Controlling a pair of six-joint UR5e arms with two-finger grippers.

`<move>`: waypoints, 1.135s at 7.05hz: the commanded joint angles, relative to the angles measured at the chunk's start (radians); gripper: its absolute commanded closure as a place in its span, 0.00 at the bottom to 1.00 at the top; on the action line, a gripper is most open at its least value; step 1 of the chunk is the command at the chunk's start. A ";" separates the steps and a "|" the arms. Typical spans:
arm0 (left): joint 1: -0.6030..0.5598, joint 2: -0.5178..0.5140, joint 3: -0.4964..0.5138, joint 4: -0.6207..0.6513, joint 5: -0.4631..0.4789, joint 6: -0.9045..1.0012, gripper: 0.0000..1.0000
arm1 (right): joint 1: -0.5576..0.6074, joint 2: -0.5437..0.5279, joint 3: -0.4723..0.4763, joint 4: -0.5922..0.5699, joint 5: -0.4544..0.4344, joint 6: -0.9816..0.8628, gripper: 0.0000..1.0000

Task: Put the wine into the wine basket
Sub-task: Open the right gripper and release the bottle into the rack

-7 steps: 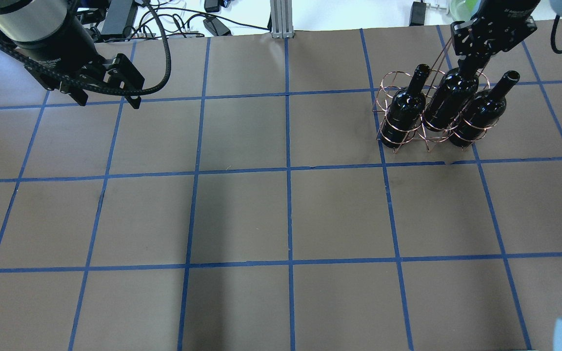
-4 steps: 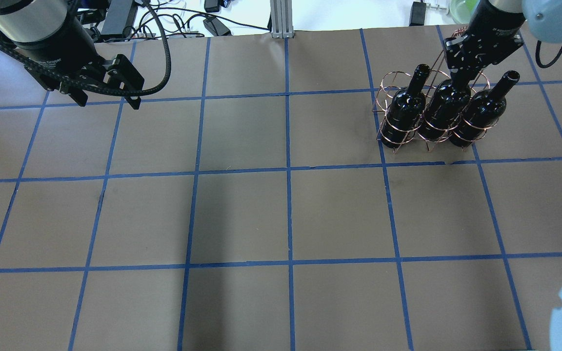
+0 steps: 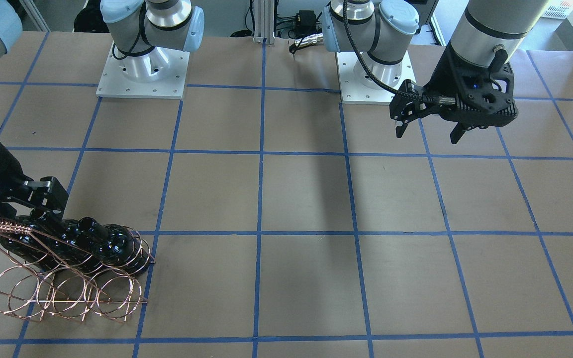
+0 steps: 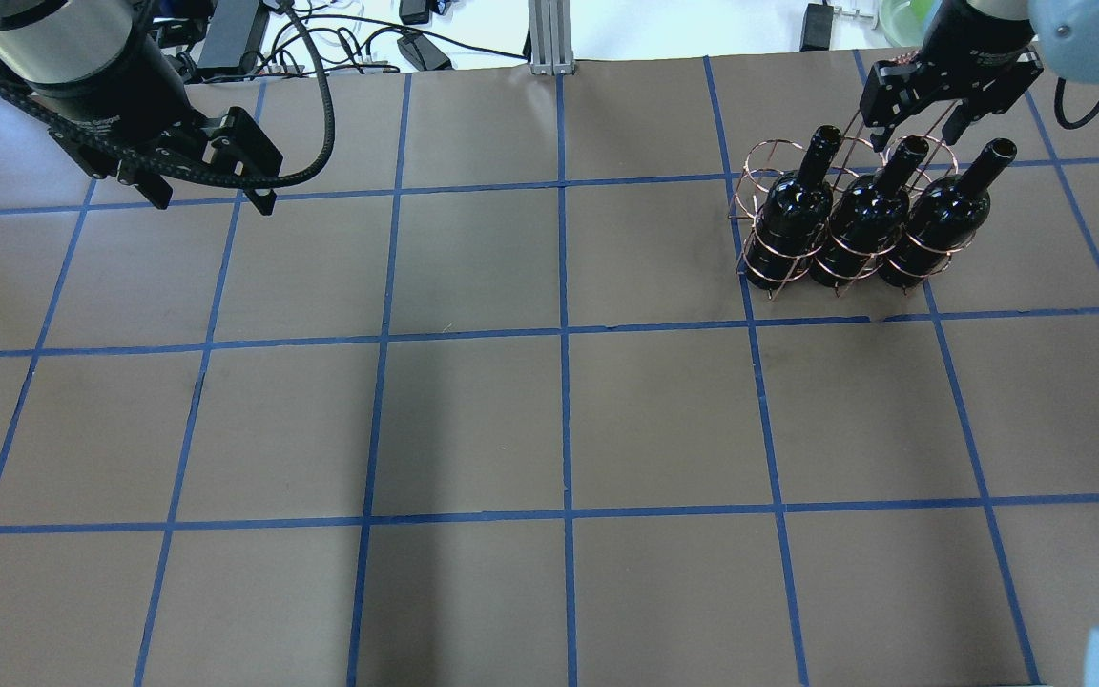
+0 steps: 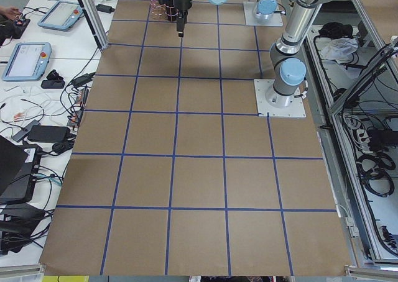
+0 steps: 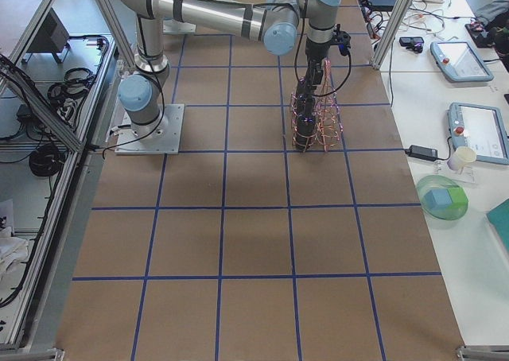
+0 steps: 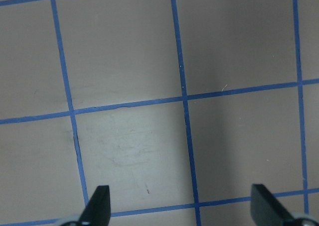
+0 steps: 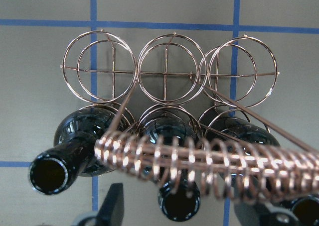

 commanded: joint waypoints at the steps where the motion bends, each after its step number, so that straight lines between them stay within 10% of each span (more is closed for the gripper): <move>1: 0.000 0.000 0.000 0.002 0.001 0.002 0.00 | 0.004 -0.130 0.000 0.101 0.003 0.007 0.00; 4: -0.001 0.005 0.000 -0.002 0.001 0.002 0.00 | 0.067 -0.273 0.018 0.232 0.000 0.074 0.00; 8: 0.000 0.003 0.000 -0.002 -0.002 0.002 0.00 | 0.291 -0.212 0.026 0.161 -0.045 0.304 0.00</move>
